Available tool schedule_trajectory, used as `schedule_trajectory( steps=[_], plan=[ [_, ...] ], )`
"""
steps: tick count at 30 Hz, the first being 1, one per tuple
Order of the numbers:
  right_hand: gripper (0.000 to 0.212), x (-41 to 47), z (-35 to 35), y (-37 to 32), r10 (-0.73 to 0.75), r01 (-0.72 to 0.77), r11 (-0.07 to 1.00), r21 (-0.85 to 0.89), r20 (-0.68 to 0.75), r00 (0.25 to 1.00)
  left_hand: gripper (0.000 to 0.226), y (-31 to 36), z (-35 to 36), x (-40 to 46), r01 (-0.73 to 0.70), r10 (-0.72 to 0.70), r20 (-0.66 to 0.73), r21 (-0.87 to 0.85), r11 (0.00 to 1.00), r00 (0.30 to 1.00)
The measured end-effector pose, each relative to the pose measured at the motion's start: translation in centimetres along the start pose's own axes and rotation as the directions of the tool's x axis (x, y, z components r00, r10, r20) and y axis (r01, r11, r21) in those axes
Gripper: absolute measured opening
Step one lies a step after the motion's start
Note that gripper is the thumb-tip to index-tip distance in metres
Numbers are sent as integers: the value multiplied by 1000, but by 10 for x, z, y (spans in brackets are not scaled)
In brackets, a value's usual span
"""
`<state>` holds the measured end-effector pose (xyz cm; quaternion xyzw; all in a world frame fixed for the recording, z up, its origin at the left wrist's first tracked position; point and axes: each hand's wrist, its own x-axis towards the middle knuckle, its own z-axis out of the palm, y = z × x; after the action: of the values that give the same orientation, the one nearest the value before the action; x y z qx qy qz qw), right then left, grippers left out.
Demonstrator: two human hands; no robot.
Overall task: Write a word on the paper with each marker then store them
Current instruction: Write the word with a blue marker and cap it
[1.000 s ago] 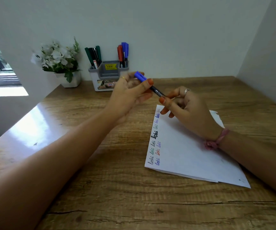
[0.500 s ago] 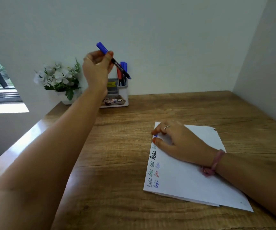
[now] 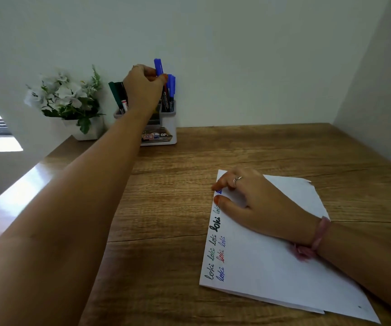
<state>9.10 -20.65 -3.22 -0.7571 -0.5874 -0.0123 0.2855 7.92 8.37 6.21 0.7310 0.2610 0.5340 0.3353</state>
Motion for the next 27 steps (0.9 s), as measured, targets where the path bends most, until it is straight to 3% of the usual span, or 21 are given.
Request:
schedule_trajectory(
  steps=[8,20,27],
  plan=[
    [24,0,0,-1,10,-10,1000,-6,5,1000,34,-8,5,-9,-26,16,66,158,987,998],
    [29,1,-1,-1,7,-7,1000,-16,10,1000,39,-14,9,-10,-43,17,101,257,965,995],
    [27,1,0,-1,-3,3,1000,-14,0,1000,35,-20,11,-10,-41,19,104,212,976,994]
  ],
)
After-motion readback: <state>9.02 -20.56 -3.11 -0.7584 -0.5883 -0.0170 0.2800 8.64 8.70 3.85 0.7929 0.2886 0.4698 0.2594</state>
